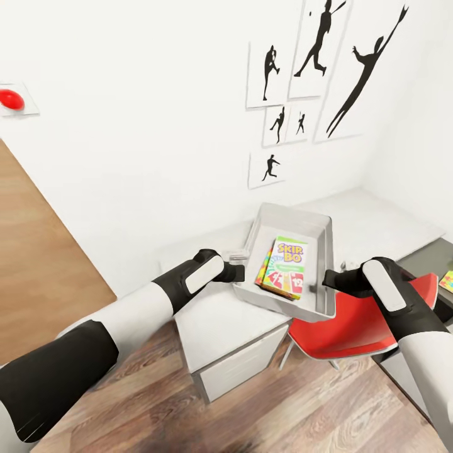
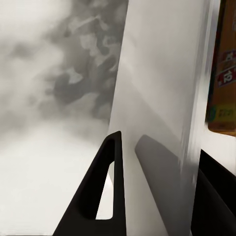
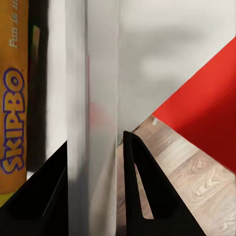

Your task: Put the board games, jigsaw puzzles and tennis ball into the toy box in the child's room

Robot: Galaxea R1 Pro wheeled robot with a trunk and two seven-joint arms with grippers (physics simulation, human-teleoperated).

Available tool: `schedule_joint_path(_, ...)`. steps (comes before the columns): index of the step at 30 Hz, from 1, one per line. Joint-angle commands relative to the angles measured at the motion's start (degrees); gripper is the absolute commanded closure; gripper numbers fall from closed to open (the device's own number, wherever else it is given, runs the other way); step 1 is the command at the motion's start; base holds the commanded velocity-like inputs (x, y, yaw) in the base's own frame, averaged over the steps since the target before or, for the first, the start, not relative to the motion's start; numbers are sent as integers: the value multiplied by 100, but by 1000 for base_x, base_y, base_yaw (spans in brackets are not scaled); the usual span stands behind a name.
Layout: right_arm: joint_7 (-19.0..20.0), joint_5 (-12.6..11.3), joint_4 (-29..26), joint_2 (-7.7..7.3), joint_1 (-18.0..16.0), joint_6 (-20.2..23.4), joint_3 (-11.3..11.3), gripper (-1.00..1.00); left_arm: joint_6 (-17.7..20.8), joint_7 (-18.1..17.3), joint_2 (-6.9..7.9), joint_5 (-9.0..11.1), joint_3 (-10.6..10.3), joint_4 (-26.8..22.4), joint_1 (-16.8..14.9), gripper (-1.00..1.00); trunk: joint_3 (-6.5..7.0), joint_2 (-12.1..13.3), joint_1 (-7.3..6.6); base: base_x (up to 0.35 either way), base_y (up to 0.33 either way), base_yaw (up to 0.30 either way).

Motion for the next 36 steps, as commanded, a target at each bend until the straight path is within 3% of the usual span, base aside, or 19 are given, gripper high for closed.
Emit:
schedule_joint_path(1,-54,-128,-104,236,-6,10,7,100,17,25,-3,28,52,3,-7,100,-11,-12,3,-16,91,0)
schedule_joint_path(36,-54,-146,-88,240,-8,10,42,100,34,15,-3,28,44,21,2,100,-11,-12,3,-23,131,0)
